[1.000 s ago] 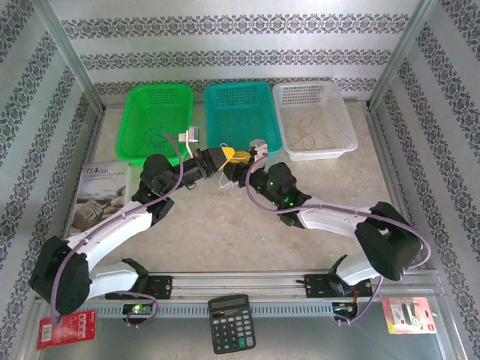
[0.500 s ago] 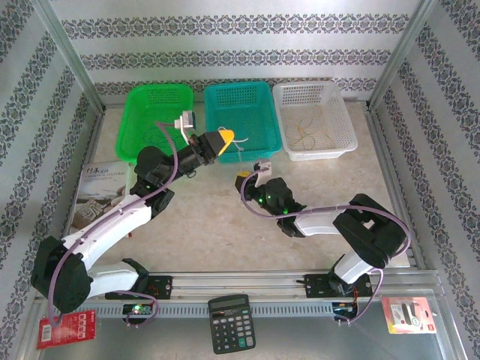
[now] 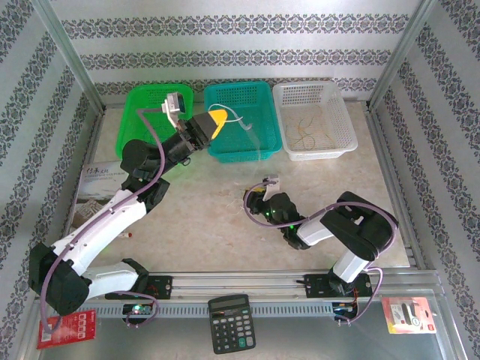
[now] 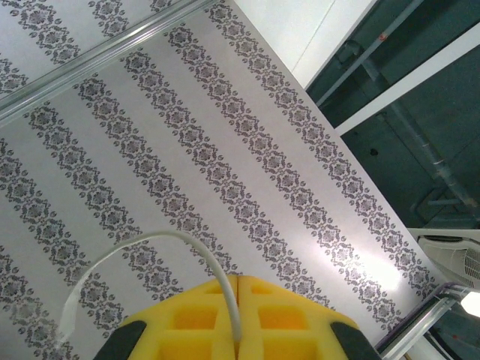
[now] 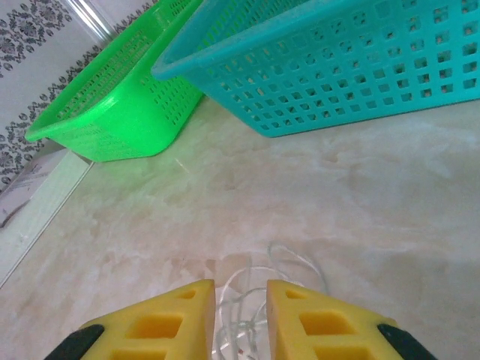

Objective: Untangle the cables

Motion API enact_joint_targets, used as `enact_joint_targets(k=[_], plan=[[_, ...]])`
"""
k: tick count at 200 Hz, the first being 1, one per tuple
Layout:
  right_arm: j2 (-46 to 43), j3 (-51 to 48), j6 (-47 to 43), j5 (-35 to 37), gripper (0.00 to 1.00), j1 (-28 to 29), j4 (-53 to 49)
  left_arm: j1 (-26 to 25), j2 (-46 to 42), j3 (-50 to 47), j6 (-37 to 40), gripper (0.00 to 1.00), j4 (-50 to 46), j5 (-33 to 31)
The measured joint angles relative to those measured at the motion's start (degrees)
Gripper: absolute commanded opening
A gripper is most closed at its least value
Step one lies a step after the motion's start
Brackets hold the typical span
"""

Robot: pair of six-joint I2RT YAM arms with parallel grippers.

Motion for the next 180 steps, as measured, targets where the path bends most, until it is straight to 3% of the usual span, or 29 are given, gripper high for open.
enact_joint_targets(k=[48,101,150,180], plan=[[1.97,-1.68,1.4,0.83,0.26,0.0,2.01,0.0,0.0,1.97,-0.02,0.0,-0.09,-0.17],[1.03,-3.43,2.16,1.01,0.35,0.0,2.84,0.0,-0.35,3.56,0.31,0.0,-1.03,-0.17],[-9.88,-3.89,2.21,0.24,0.43,-0.61,-0.92,0.0,-1.16,3.32,3.85,0.0,-5.46,-0.37],[-19.5,-3.98,2.03,0.15,0.51,-3.15,-8.61,0.0,-1.11,3.32,7.45,0.0,-9.4,-0.55]])
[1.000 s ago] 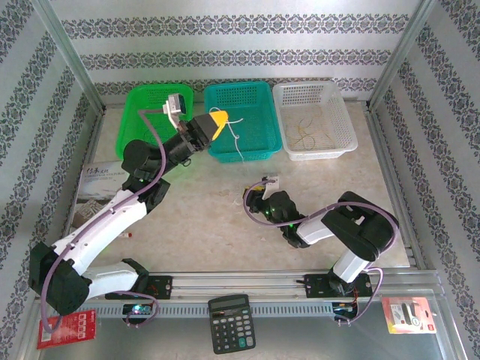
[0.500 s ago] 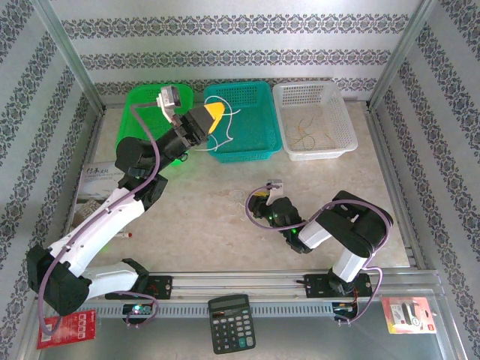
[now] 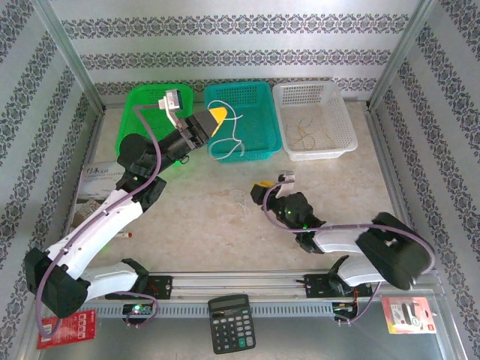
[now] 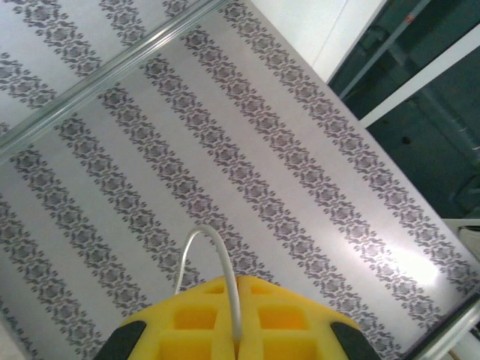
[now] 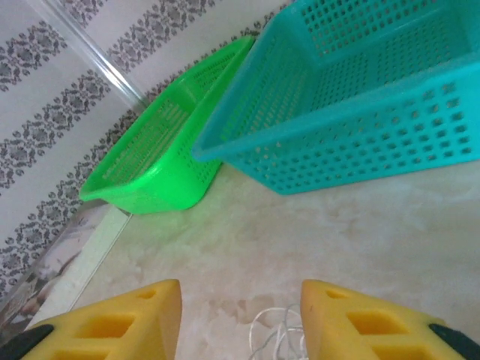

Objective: Untangle the cables

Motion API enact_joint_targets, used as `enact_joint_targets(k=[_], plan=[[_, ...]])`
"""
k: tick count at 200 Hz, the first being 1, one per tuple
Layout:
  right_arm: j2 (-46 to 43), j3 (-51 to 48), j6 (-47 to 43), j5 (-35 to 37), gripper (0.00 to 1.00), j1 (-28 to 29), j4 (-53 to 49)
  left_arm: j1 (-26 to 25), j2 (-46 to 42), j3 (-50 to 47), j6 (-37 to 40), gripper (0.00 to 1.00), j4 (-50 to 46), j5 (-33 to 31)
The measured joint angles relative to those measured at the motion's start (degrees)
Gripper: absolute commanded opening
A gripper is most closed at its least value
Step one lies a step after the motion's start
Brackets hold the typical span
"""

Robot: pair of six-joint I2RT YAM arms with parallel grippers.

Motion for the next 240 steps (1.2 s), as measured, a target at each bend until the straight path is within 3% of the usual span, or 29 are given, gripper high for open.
enact_joint_targets(k=[45,88,133,196,219,240], plan=[[-18.16,0.07,-0.28,1.33,0.57,-5.95,-17.35,0.98,4.44,1.46,2.8,0.0,-1.66,0.37],[-29.86,0.17,-0.11,0.02,0.58,-11.23,-31.15,4.39,12.68,4.87,4.2,0.0,-2.58,0.76],[-37.09,0.15,0.55,-2.43,0.59,-11.65,-40.39,7.87,23.98,12.48,6.54,0.0,-3.61,2.1],[-41.42,-0.04,1.38,-4.96,0.59,-11.93,-45.92,10.49,44.61,21.7,6.58,0.0,-2.97,4.72],[-41.07,-0.04,1.33,-6.4,0.59,-12.02,-47.32,10.62,49.92,24.68,7.58,0.11,-5.42,4.98],[-40.61,-0.04,1.36,-8.0,0.59,-12.02,-48.28,10.62,52.22,28.22,11.17,0.36,-10.84,4.96]])
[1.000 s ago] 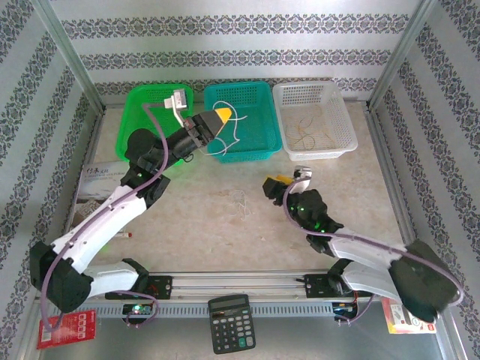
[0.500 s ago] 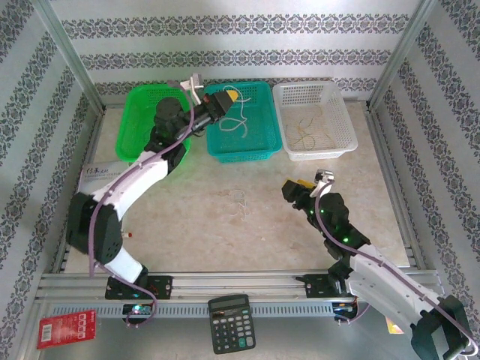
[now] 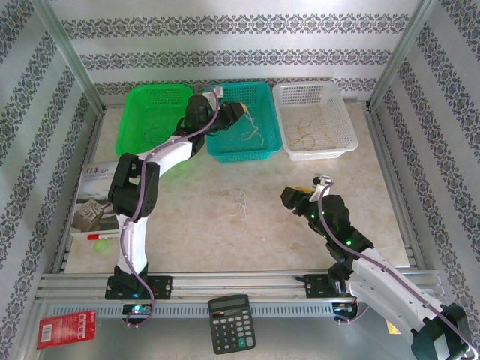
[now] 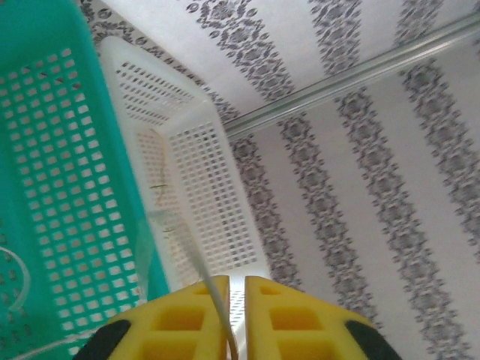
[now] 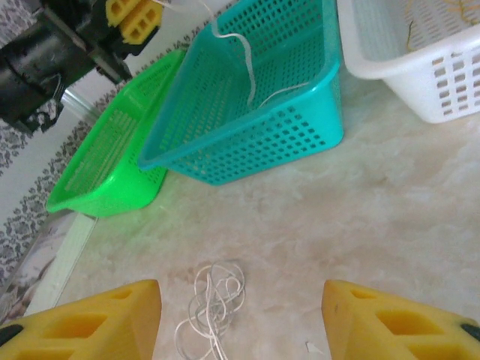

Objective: Untangle the cables

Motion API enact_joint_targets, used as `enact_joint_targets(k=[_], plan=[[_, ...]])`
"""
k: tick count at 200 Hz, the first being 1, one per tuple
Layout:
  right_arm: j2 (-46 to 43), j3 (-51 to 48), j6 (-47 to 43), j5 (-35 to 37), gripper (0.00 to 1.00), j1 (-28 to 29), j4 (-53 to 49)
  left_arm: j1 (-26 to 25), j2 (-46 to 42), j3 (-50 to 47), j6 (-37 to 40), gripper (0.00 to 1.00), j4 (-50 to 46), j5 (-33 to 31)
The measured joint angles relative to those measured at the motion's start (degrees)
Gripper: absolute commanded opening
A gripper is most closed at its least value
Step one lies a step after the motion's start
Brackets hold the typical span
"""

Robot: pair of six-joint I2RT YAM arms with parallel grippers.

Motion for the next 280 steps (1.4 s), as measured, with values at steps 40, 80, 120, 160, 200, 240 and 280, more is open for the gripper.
enact_joint_targets(k=[40,80,120,160,200,240,280], plan=[[0.44,0.04,-0.02,-1.55,0.59,0.0,-0.35,0.02,-0.28,6.58,7.41,0.82,-9.42,-0.2],[3.15,0.37,-0.04,-2.16,0.59,0.09,-0.28,0.04,-3.69,6.82,11.87,1.0,-14.93,-0.17],[7.93,1.64,-0.59,-1.99,0.59,3.28,0.17,0.04,-8.66,5.27,13.51,1.0,-17.27,-0.17],[15.3,3.89,-1.79,-2.03,0.59,6.14,1.57,0.04,-19.45,-5.14,13.46,1.0,-17.09,-0.28],[26.1,8.33,-3.93,-4.15,0.55,7.96,3.69,0.04,-33.09,-22.62,13.42,1.0,-17.14,-3.58],[36.09,12.66,-6.58,-6.95,0.48,10.91,4.44,0.04,-46.16,-37.2,13.31,1.0,-20.96,-13.44],[43.91,14.95,-8.31,-7.52,0.45,13.57,4.46,0.04,-57.0,-45.44,11.89,1.0,-23.63,-21.24]])
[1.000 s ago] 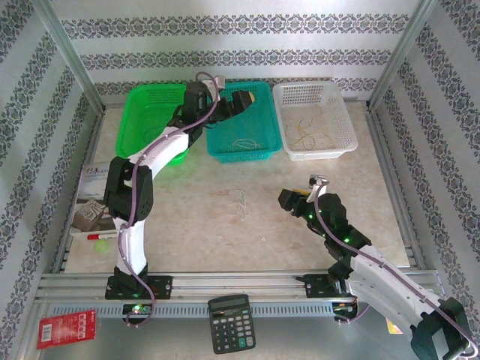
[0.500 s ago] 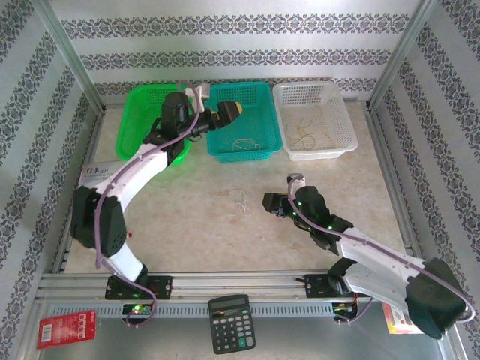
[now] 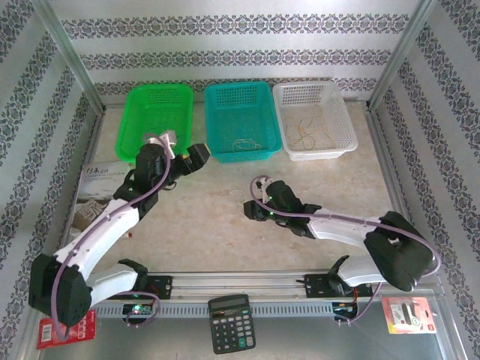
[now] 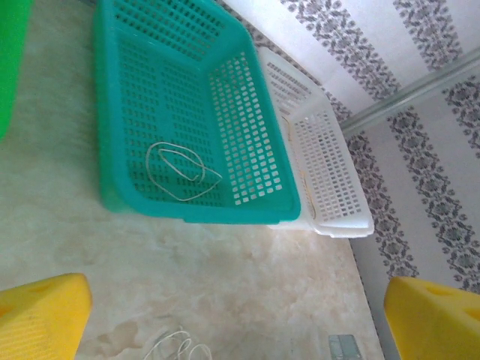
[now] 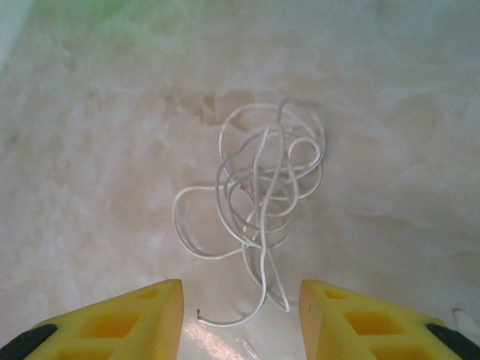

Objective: Untangle the cables

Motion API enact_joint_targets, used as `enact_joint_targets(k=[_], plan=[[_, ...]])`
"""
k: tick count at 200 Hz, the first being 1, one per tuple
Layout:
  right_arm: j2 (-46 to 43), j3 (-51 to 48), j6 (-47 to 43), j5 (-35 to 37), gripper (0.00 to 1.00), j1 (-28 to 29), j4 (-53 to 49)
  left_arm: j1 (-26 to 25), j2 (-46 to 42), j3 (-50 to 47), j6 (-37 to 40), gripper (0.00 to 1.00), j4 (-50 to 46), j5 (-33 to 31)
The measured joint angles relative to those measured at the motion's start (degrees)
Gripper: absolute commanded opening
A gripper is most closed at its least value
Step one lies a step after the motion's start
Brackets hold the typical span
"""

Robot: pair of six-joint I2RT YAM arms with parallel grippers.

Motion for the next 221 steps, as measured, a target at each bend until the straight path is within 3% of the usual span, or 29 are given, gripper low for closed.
enact_joint_targets(k=[83,129,155,221], plan=[[10.29,3.8,-2.49,0.66,0.39,1.22,0.46,0.0,-4.61,-4.24,-3.74,1.0,-3.39,-3.82],[13.44,5.6,-3.5,1.05,0.0,1.16,1.64,0.0,-4.31,-5.16,-4.5,1.0,-3.58,-1.6],[11.56,5.05,-2.49,-0.15,0.0,0.48,2.8,0.0,-4.31,-5.18,-4.04,1.0,-3.82,0.57],[-3.39,-0.94,5.55,-4.7,0.0,-4.04,8.02,-0.17,-4.98,-12.41,-7.85,1.0,1.66,10.78]])
